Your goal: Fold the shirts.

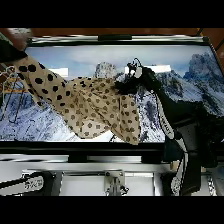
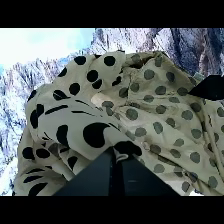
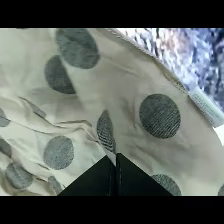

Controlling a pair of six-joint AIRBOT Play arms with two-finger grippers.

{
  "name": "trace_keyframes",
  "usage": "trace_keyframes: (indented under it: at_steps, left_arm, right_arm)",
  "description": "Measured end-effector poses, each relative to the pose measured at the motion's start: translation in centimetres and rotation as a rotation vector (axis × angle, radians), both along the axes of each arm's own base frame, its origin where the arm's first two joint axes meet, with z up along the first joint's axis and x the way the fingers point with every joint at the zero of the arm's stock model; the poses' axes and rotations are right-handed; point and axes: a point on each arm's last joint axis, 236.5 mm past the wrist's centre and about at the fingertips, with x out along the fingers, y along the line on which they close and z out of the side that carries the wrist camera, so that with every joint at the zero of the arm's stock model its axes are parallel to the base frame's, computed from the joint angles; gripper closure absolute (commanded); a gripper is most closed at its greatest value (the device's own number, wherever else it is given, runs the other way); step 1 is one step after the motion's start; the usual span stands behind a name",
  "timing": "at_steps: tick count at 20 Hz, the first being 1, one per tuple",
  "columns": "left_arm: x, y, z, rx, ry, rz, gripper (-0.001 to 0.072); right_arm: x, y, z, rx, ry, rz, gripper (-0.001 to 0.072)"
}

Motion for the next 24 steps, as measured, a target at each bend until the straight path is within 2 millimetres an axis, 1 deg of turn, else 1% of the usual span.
trace_keyframes:
  at_steps: [1, 2, 3, 5, 6, 7, 8, 9, 10, 11, 12, 13, 14, 15, 16, 17, 18, 20, 21, 23, 24]
  left_arm:
    - [0.2, 0.0, 0.2, 0.004, -0.016, -0.002, 0.0665]
    - [0.6, 0.1, 0.5, 0.005, -0.036, 0.003, 0.0665]
    - [1.2, 0.2, 1.0, 0.000, -0.066, 0.018, 0.0665]
    - [2.6, 0.4, 2.6, -0.043, -0.138, 0.063, 0.0665]
    - [3.3, 0.1, 3.8, -0.084, -0.181, 0.079, 0.0665]
    - [3.9, -0.3, 5.2, -0.137, -0.228, 0.087, 0.0665]
    - [4.2, -0.9, 6.7, -0.190, -0.269, 0.088, 0.0665]
    - [4.4, -1.4, 8.0, -0.239, -0.303, 0.086, 0.0665]
    - [4.5, -1.8, 9.2, -0.286, -0.333, 0.082, 0.0665]
    - [4.5, -2.1, 10.1, -0.320, -0.354, 0.078, 0.0665]
    - [4.4, -2.4, 10.9, -0.348, -0.369, 0.076, 0.0665]
    - [4.3, -2.5, 11.4, -0.367, -0.380, 0.072, 0.0665]
    - [4.3, -2.5, 11.6, -0.379, -0.382, 0.071, 0.0665]
    - [4.3, -2.4, 11.6, -0.382, -0.377, 0.072, 0.0664]
    - [4.2, -2.4, 11.0, -0.375, -0.358, 0.066, 0.0665]
    - [4.2, -2.2, 10.2, -0.354, -0.336, 0.066, 0.0665]
    - [4.3, -1.9, 9.1, -0.322, -0.307, 0.069, 0.0665]
    - [4.4, -0.7, 5.6, -0.221, -0.222, 0.092, 0.0665]
    - [4.3, 0.2, 3.3, -0.159, -0.166, 0.109, 0.0665]
    - [4.0, 1.8, -1.1, -0.058, -0.058, 0.142, 0.0665]
    - [3.8, 2.4, -2.9, -0.026, -0.015, 0.156, 0.0665]
  right_arm:
    - [0.5, -0.3, 0.8, 0.002, -0.023, -0.002, 0.0649]
    - [1.3, -0.9, 2.1, 0.004, -0.055, -0.011, 0.0648]
    - [2.5, -1.5, 4.2, 0.017, -0.108, -0.025, 0.0648]
    - [4.4, -3.5, 10.2, 0.047, -0.230, -0.068, 0.0648]
    - [5.1, -5.1, 13.9, 0.057, -0.302, -0.096, 0.0648]
    - [5.3, -6.9, 17.5, 0.061, -0.369, -0.123, 0.0649]
    - [5.1, -9.0, 21.5, 0.058, -0.439, -0.150, 0.0648]
    - [4.4, -11.0, 24.6, 0.041, -0.483, -0.170, 0.0648]
    - [3.1, -13.1, 27.4, 0.020, -0.517, -0.188, 0.0648]
    - [1.6, -14.6, 29.7, 0.001, -0.536, -0.197, 0.0648]
    - [-0.4, -15.8, 31.5, -0.017, -0.536, -0.196, 0.0648]
    - [-2.5, -16.3, 32.4, -0.035, -0.512, -0.183, 0.0648]
    - [-4.9, -16.6, 32.5, -0.060, -0.470, -0.159, 0.0647]
    - [-7.1, -16.5, 32.2, -0.082, -0.427, -0.127, 0.0647]
    - [-9.4, -15.9, 31.5, -0.106, -0.380, -0.083, 0.0647]
    - [-11.5, -15.0, 30.4, -0.127, -0.329, -0.039, 0.0647]
    - [-13.4, -14.0, 28.7, -0.157, -0.275, 0.005, 0.0647]
    - [-17.0, -11.5, 24.0, -0.208, -0.160, 0.077, 0.0648]
    - [-18.9, -9.9, 20.9, -0.226, -0.097, 0.114, 0.0648]
    - [-22.6, -7.6, 14.6, -0.270, 0.011, 0.164, 0.0644]
    - [-24.1, -7.0, 11.9, -0.293, 0.050, 0.173, 0.0567]
